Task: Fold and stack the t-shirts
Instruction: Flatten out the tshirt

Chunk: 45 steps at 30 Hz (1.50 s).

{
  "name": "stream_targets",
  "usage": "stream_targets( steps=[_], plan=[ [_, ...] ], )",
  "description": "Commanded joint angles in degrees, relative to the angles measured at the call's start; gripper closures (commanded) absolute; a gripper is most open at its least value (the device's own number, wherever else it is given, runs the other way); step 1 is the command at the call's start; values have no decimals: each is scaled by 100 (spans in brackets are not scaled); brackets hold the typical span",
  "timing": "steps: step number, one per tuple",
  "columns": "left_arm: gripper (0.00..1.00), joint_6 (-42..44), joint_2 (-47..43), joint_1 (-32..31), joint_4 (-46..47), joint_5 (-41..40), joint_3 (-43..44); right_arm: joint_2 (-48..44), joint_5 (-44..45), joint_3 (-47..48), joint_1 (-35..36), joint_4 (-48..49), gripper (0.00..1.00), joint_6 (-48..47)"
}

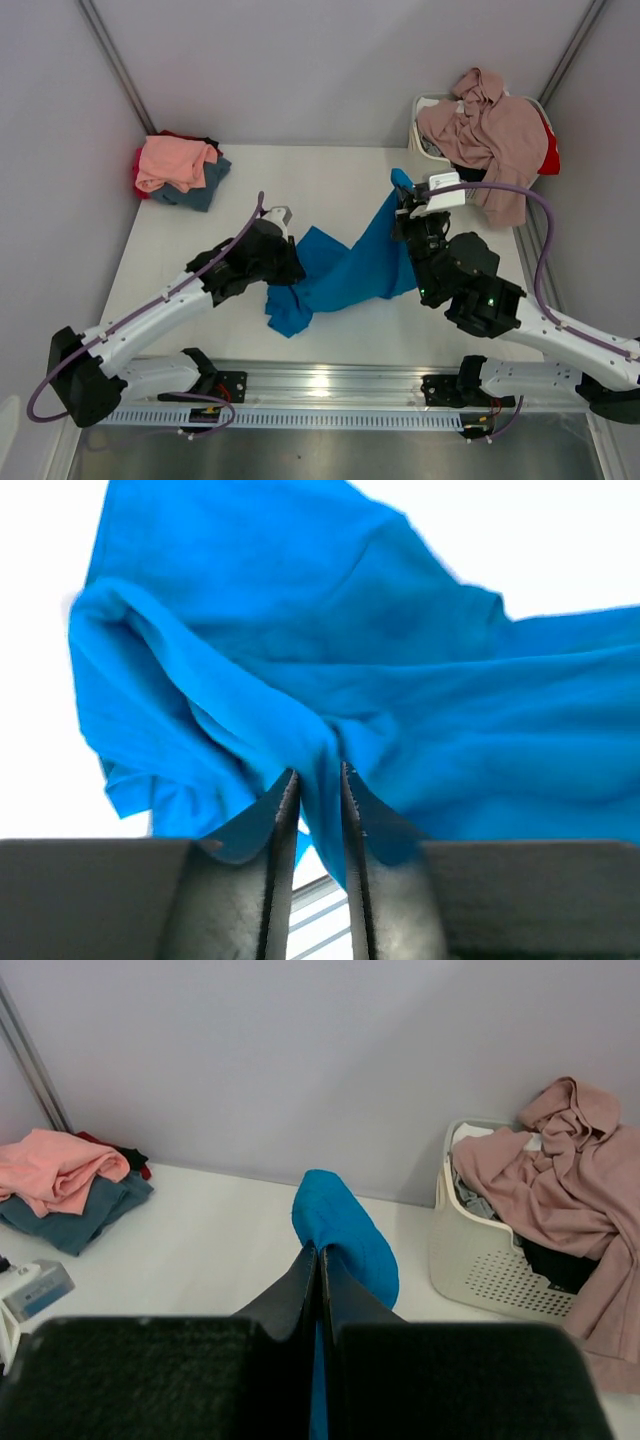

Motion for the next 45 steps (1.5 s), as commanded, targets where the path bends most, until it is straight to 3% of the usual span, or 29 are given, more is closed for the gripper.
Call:
stream_targets(
  steps=[1, 7, 10, 11, 15, 21, 25, 28, 34, 38, 45],
  plan=[
    [73, 186, -5, 16, 9, -47, 487, 72, 24, 58, 21, 450, 100, -79],
    [69, 247, -373, 15, 508, 85, -3, 99, 67, 14, 21, 485, 100, -79],
    [45, 239, -707, 33, 712, -98, -224, 99, 129, 5, 30, 424, 100, -35],
    [28, 230, -760, 68, 686, -308, -259, 99, 146, -4, 30, 397, 100, -18],
    [24, 55, -516, 699, 308, -170, -119, 107, 313, -4, 21, 274, 100, 53],
    [10, 1, -409, 964, 386, -99, -216, 108, 1201, -56, -206, 11, 100, -36],
    [10, -25, -50, 1131, 299, 41, -268, -200, 1263, -136, -391, -305, 100, 281],
    [20, -69, 179, 1141, 123, 434, -469, -235, 1438, -109, -427, -498, 100, 404],
    [25, -209, -110, 1053, 158, 1254, -1260, -226, 1553, -109, -427, -1044, 100, 834],
    [26, -332, -277, 1035, 263, 1229, -1639, -218, 1588, -144, -427, -1115, 100, 923],
    [32, -350, 170, 1035, 623, 1131, -1429, -77, 1456, -83, -427, -1106, 100, 888]
  ],
)
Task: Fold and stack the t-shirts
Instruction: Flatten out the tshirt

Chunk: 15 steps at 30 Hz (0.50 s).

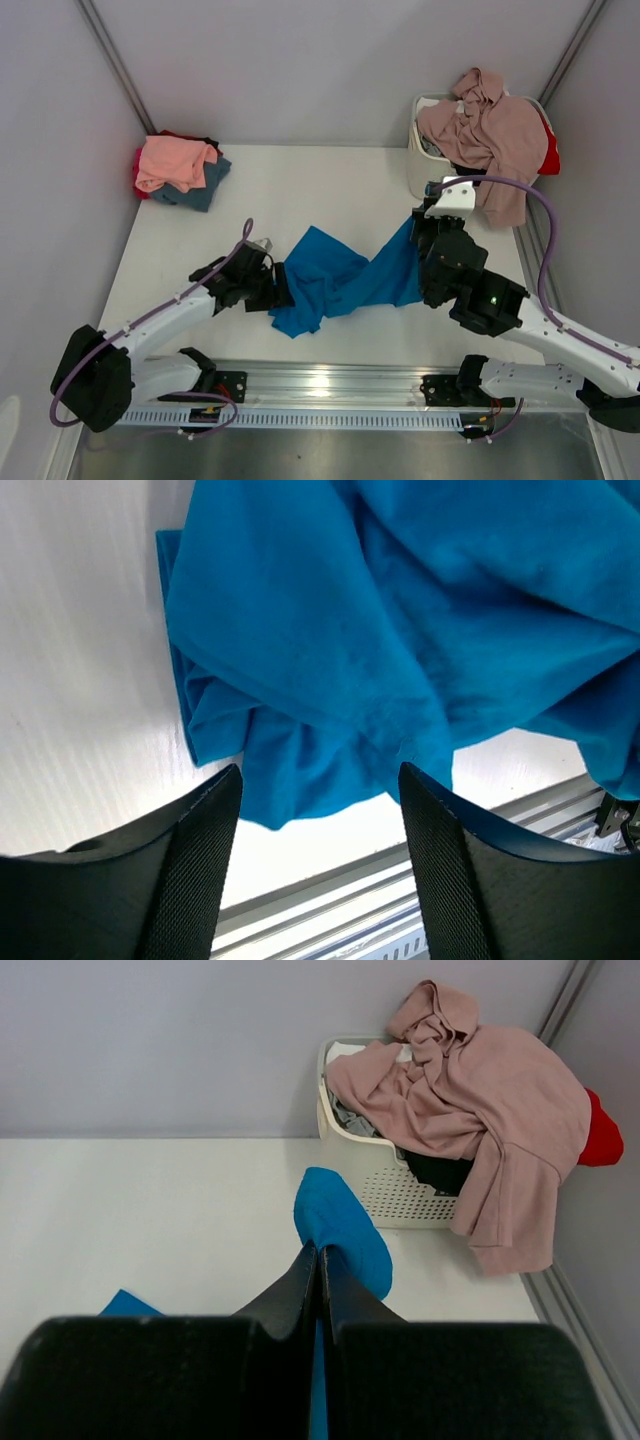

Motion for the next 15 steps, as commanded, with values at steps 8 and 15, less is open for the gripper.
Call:
stream_targets(
  steps=[8, 15],
  plan=[
    [47, -31, 704, -204, 814, 837, 406, 155, 9, 119, 21, -37, 100, 294],
    [44, 198, 1100, -662, 744, 996, 933, 182, 0, 83, 21, -20, 100, 276]
  ],
)
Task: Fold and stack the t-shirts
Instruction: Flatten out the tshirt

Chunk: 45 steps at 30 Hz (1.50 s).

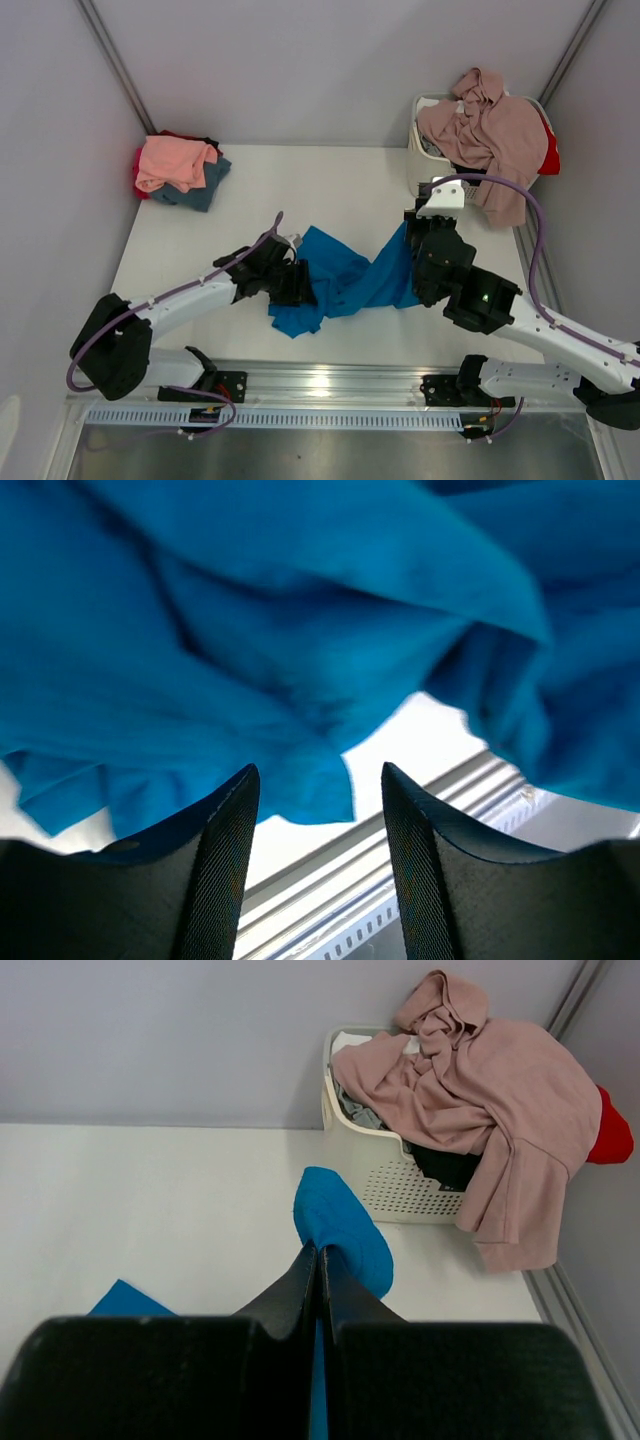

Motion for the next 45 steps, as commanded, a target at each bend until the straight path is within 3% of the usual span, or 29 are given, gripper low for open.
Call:
stream_targets(
  steps=[1, 18, 22, 27, 33, 36, 40, 45],
  plan=[
    [43, 163, 84, -196, 187, 299, 361, 4, 48, 74, 19, 92, 100, 147],
    [48, 312, 550, -425, 28, 291, 317, -4, -31, -22, -33, 267, 100, 42],
    [59, 356, 725, -504, -77, 220, 344, -4, -49, -40, -42, 276, 100, 42],
    [59, 427, 980, -583, -200, 167, 317, -13, -66, -49, -42, 267, 100, 59],
    [72, 418, 1016, -636, -165, 150, 326, -22, -84, -31, -51, 267, 100, 25],
    [97, 418, 964, -645, -226, 115, 405, -31, -110, -22, -51, 285, 100, 7],
    [99, 532, 437, -636, -726, -210, 929, -22, -93, -49, -51, 320, 100, -63],
    [99, 1120, -415, -313, -1939, -1763, 2187, -4, 57, -75, -112, 478, 100, -309]
  ],
)
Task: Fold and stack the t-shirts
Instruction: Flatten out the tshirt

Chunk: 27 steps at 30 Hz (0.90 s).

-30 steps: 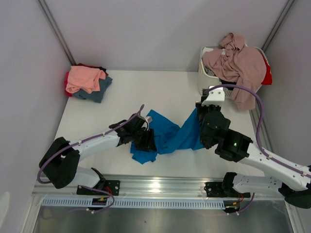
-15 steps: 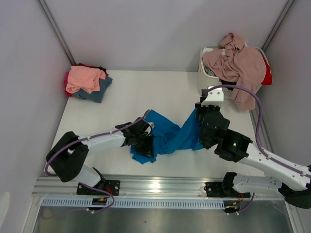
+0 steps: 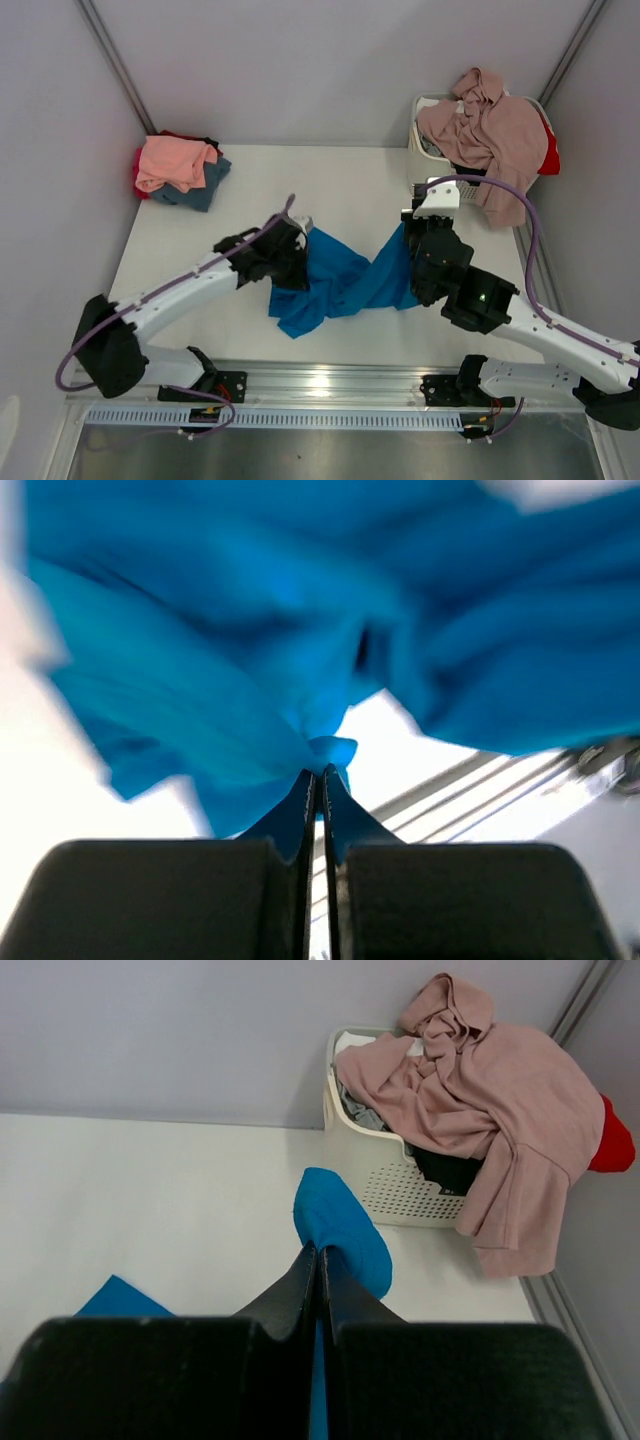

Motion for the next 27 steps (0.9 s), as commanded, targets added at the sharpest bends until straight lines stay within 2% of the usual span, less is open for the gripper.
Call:
stream_targets(
  steps=[1, 4, 6, 8, 15, 19, 22, 26, 27],
  plan=[
    [99, 563, -981, 362, -944, -1295, 1409, -50, 184, 6, -97, 437, 100, -300],
    [99, 705, -1622, 950, -1351, -2358, 2035, -129, 192, -3, -238, 569, 100, -459],
    [100, 897, -2072, 1336, -1265, -2824, 2125, -208, 192, -12, -369, 604, 100, -609],
    [99, 1214, -2618, 1461, -1150, -3229, 2205, -261, 184, -20, -449, 805, 100, -731],
    [99, 1750, -3137, 1716, -1414, -4828, 2565, -463, 131, 15, -1116, 1543, 100, -1389],
    [100, 2162, -3401, 1769, -1098, -5312, 2512, -437, 26, 207, -1879, 2325, 100, -1988],
    [99, 2487, -3524, 1778, -844, -5909, 2504, -454, -115, 322, -2355, 2467, 100, -2173],
    [99, 2937, -3761, 1795, -377, -6385, 2390, -586, -430, 436, -3522, 2302, 100, -1972],
    [99, 3016, -3866, 1804, -324, -6439, 2372, -647, -492, 402, -3630, 2309, 100, -1928]
  ],
)
